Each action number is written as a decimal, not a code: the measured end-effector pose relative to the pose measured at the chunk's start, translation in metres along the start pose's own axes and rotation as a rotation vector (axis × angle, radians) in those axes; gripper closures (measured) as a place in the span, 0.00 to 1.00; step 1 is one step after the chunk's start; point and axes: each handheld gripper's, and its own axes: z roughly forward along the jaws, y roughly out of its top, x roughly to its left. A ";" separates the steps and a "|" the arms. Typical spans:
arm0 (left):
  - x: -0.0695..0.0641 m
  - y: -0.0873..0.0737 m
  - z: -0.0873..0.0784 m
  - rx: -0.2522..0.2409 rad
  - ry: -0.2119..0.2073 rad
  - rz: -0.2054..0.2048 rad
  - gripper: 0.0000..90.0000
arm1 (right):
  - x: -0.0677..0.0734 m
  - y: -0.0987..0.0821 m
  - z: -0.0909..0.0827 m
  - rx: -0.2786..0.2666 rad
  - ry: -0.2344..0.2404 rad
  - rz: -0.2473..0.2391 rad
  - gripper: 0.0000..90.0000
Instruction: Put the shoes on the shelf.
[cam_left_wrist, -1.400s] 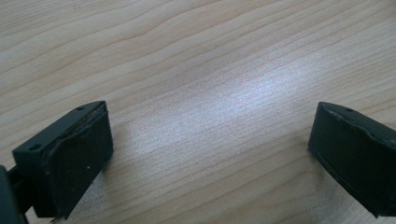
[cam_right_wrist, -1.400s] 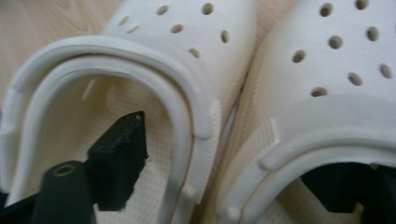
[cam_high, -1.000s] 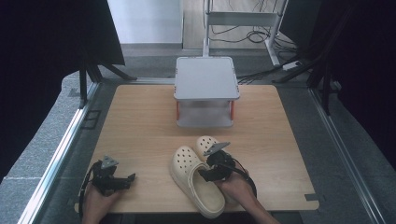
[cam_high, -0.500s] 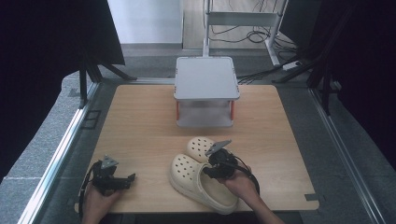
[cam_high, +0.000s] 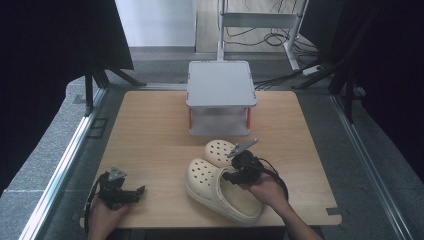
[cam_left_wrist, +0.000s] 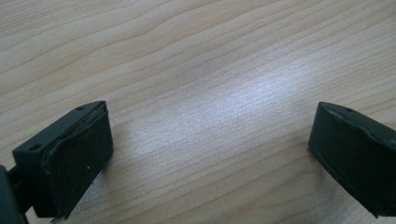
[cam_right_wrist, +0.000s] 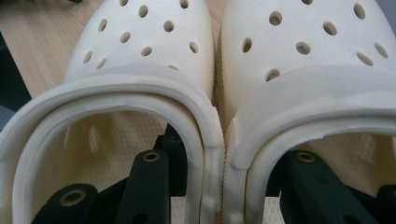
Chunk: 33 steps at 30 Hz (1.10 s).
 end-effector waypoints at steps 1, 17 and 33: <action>0.000 0.000 0.000 0.000 0.000 0.000 0.00 | -0.001 0.002 -0.003 0.001 -0.004 -0.002 0.72; 0.000 0.000 0.000 0.003 0.001 0.002 0.00 | -0.017 0.024 -0.044 -0.002 0.001 0.017 0.72; 0.000 0.000 0.000 0.001 0.002 0.004 0.00 | -0.037 0.055 -0.088 -0.011 -0.031 0.044 0.72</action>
